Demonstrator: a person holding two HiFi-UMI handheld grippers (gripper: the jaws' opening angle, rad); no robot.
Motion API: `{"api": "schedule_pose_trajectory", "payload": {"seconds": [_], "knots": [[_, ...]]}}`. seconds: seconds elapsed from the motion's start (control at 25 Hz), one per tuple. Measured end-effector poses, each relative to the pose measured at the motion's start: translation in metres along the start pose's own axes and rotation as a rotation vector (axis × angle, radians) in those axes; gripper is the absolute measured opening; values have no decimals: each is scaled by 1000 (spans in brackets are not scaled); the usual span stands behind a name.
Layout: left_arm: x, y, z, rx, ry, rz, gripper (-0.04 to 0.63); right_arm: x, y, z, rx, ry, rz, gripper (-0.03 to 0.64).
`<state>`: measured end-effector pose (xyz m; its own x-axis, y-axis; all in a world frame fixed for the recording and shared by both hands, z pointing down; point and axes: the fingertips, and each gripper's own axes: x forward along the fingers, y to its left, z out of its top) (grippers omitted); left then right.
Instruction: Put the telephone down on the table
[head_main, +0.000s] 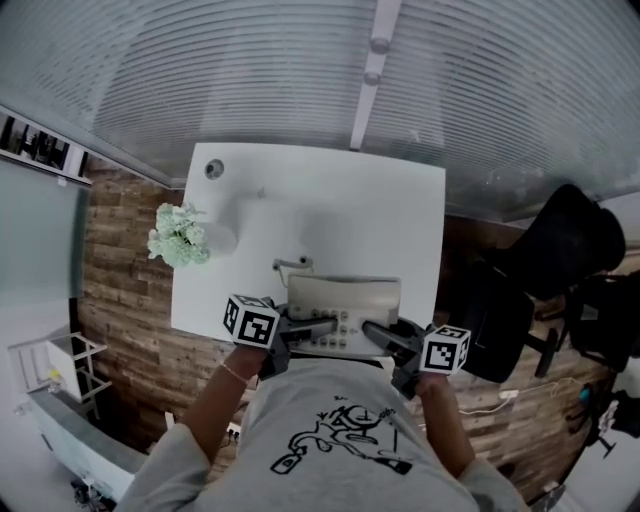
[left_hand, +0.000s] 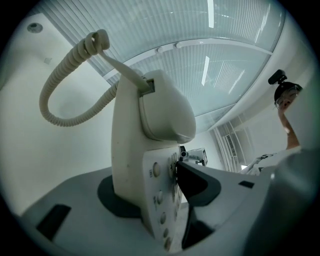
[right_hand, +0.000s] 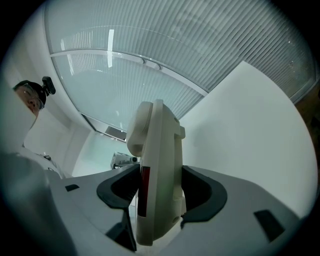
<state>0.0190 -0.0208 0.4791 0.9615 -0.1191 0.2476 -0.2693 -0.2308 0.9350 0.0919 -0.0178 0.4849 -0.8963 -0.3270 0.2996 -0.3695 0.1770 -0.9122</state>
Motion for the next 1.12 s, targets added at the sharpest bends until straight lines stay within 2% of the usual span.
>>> {"api": "schedule_pose_trajectory", "payload": {"seconds": [0.64, 1.12], "knots": [[-6, 34, 12, -20, 16, 4, 221, 26, -20, 7, 28, -25, -29, 273], [4, 58, 7, -12, 31, 33, 247, 30, -41, 0, 46, -49, -43, 273]]}}
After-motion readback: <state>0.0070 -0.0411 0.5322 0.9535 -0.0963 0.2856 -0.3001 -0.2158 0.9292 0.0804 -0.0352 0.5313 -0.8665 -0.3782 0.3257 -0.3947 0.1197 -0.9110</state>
